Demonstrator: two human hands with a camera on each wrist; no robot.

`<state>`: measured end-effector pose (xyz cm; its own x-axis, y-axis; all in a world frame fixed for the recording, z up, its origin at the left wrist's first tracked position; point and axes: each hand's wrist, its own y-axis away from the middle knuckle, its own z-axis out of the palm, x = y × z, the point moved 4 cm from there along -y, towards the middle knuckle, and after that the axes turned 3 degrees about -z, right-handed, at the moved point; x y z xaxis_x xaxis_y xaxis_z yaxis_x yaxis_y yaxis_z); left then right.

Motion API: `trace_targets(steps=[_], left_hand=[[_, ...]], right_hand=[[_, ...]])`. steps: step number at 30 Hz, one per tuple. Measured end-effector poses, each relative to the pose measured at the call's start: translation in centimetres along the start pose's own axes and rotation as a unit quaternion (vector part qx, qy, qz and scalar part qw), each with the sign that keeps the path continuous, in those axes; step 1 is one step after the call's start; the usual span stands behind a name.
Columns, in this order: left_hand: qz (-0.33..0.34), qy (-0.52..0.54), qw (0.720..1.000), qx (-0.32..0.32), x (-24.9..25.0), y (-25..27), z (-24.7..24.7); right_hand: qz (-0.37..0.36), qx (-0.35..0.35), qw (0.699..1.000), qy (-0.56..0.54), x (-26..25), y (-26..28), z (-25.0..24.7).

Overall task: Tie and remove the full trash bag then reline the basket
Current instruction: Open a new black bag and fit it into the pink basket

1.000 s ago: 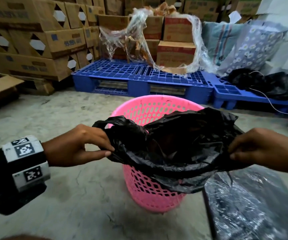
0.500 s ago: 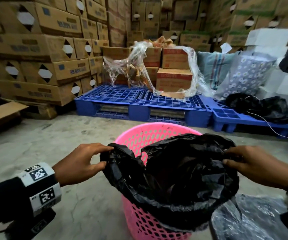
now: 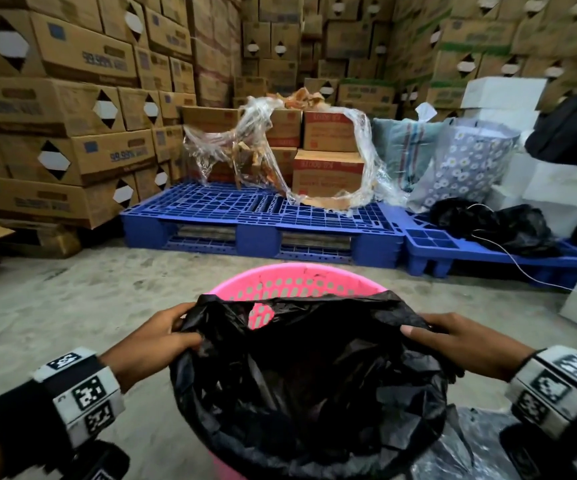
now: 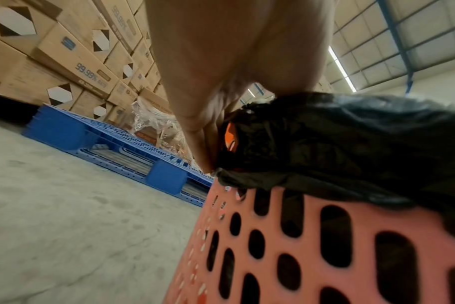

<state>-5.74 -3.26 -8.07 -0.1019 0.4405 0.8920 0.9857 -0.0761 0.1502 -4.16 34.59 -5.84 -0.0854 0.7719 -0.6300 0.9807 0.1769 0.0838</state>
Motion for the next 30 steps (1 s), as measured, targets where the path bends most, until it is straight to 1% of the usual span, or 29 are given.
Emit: trace_targets(steps=[3,5,7,8,10,11,12,13,15,17,19,21,22,23,24,25,26,27,28,29,30], left_hand=[[-0.005,0.001,1.0,-0.025,0.3,-0.9,-0.3],[-0.015,-0.009,0.999,-0.03,0.7,-1.5,-0.5],[-0.02,-0.03,0.999,-0.032,0.9,-2.0,-0.4],[-0.018,-0.054,0.998,-0.017,1.1,-1.9,-0.5],[-0.015,-0.126,0.99,0.057,1.3,-0.8,-1.3],[-0.019,-0.154,0.985,0.074,1.4,0.5,-1.3],[-0.021,-0.17,0.983,0.07,1.7,1.9,-1.2],[-0.026,-0.177,0.983,0.04,1.9,3.2,-0.8],[-0.022,-0.148,0.988,-0.026,1.6,4.6,0.0],[-0.004,-0.109,0.993,-0.042,1.4,3.9,0.0],[0.009,-0.113,0.993,-0.043,2.2,2.3,-0.9],[0.028,-0.142,0.988,-0.056,2.9,0.5,-1.8],[0.052,-0.189,0.979,-0.057,3.1,-0.2,-2.3],[0.081,-0.255,0.962,-0.051,3.4,-0.9,-2.5],[0.107,-0.322,0.94,-0.031,3.7,-1.4,-2.6],[0.132,-0.377,0.917,-0.001,4.4,-1.3,-2.5],[0.167,-0.399,0.901,0.019,5.1,-0.4,-2.1],[0.204,-0.395,0.895,0.018,5.7,0.9,-1.5],[0.236,-0.376,0.896,-0.011,6.3,2.5,-0.6],[0.257,-0.354,0.897,-0.069,6.5,4.6,0.4],[0.272,-0.346,0.888,-0.131,6.5,6.6,1.5]], right_hand=[[-0.018,0.033,0.999,0.0,0.3,-1.1,0.0],[-0.033,0.053,0.998,0.008,0.2,-1.7,0.0],[-0.029,0.059,0.998,-0.004,0.4,-2.0,0.5],[-0.022,0.065,0.998,-0.006,0.5,-2.1,0.6],[-0.004,0.071,0.997,0.009,0.7,-1.8,0.7],[0.01,0.065,0.998,0.01,0.8,-1.4,0.8],[0.021,0.058,0.998,0.001,0.7,-1.1,0.7],[0.037,0.048,0.998,-0.012,0.5,-0.6,0.6],[0.069,0.033,0.997,-0.022,-0.2,0.6,0.5],[0.093,0.01,0.996,0.004,-1.0,2.0,0.3],[0.102,-0.027,0.994,0.009,-1.9,3.5,0.5],[0.106,-0.089,0.99,-0.024,-3.0,4.9,1.3],[0.106,-0.119,0.986,-0.04,-3.5,5.5,1.7],[0.097,-0.139,0.985,-0.036,-3.9,5.8,2.1],[0.073,-0.137,0.988,-0.004,-4.2,5.8,2.1],[0.038,-0.114,0.991,0.056,-4.3,5.3,1.9],[-0.009,-0.068,0.991,0.119,-4.4,4.7,1.3],[-0.066,-0.02,0.985,0.161,-4.7,4.1,0.8],[-0.11,0.003,0.979,0.169,-5.0,3.7,0.3],[-0.145,-0.01,0.976,0.163,-5.1,3.3,0.2],[-0.171,-0.04,0.972,0.158,-4.8,2.9,0.2]])
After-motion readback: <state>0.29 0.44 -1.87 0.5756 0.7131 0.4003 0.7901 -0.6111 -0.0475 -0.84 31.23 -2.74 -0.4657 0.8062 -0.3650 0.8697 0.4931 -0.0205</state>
